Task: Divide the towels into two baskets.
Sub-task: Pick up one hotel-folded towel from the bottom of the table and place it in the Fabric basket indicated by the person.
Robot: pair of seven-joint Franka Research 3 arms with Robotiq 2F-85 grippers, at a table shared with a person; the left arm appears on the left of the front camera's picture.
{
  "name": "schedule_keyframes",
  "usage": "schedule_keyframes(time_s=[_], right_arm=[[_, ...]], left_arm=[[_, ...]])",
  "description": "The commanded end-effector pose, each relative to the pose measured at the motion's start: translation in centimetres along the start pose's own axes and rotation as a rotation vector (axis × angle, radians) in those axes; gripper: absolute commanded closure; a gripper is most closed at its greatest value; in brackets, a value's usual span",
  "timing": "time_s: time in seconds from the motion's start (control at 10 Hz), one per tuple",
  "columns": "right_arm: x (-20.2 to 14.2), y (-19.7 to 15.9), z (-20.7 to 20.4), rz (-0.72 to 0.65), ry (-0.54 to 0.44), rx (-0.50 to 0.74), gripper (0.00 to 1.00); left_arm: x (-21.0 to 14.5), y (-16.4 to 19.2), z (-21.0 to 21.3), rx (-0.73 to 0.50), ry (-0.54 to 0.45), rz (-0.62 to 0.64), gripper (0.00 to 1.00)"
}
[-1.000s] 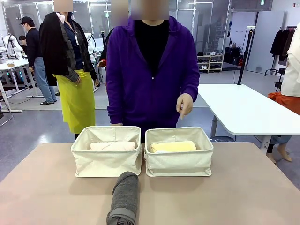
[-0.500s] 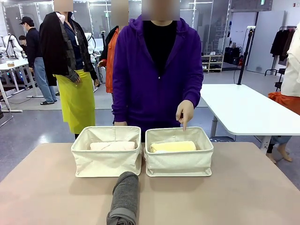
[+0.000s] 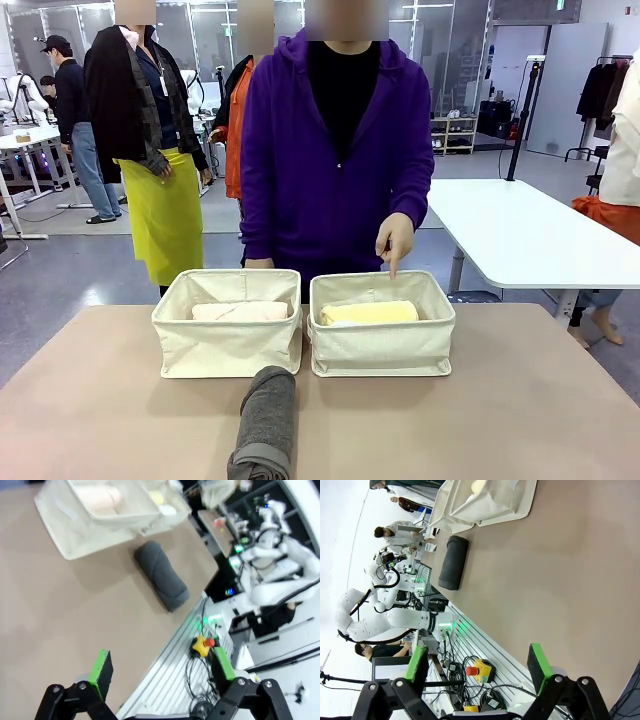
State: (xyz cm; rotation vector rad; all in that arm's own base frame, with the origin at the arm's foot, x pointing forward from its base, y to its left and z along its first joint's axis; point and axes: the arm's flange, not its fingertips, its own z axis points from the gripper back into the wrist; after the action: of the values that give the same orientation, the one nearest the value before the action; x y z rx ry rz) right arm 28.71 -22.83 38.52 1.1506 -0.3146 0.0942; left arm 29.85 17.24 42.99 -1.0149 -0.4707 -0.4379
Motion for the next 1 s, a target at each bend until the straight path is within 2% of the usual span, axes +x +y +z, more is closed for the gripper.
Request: schedule_keyframes(time_s=[0.0,0.1,0.2,0.3,0.5,0.6,0.8,0.9], right_arm=[[0.1,0.2,0.2,0.003,0.001,0.007,0.0],[0.1,0.2,0.2,0.003,0.001,0.007,0.0],[0.1,0.2,0.2,0.003,0.001,0.007,0.0],[0.1,0.2,0.2,0.003,0.001,0.007,0.0],[0.1,0.2,0.2,0.003,0.001,0.007,0.0],[0.1,0.2,0.2,0.003,0.001,0.007,0.0],[0.1,0.2,0.2,0.003,0.001,0.007,0.0],[0.1,0.2,0.2,0.003,0.001,0.007,0.0]], left_arm=[[2.8,-1.9,-4.9,-0.033,0.174,-0.012,0.0],[3.8,-2.6,-8.1,-0.015,0.243,0.034,0.0],[4.2,-3.3,-10.7,-0.024,0.255,0.078,0.0],[4.3,-4.5,-13.1,0.032,0.258,0.067,0.0],[3.7,-6.8,-18.2,0.133,0.229,0.163,0.0],[3.7,-7.5,-20.5,0.178,0.243,0.16,0.0],[5.0,-8.1,-24.7,0.158,0.253,0.205,0.0],[5.4,-8.3,-26.9,0.218,0.259,0.204,0.0]])
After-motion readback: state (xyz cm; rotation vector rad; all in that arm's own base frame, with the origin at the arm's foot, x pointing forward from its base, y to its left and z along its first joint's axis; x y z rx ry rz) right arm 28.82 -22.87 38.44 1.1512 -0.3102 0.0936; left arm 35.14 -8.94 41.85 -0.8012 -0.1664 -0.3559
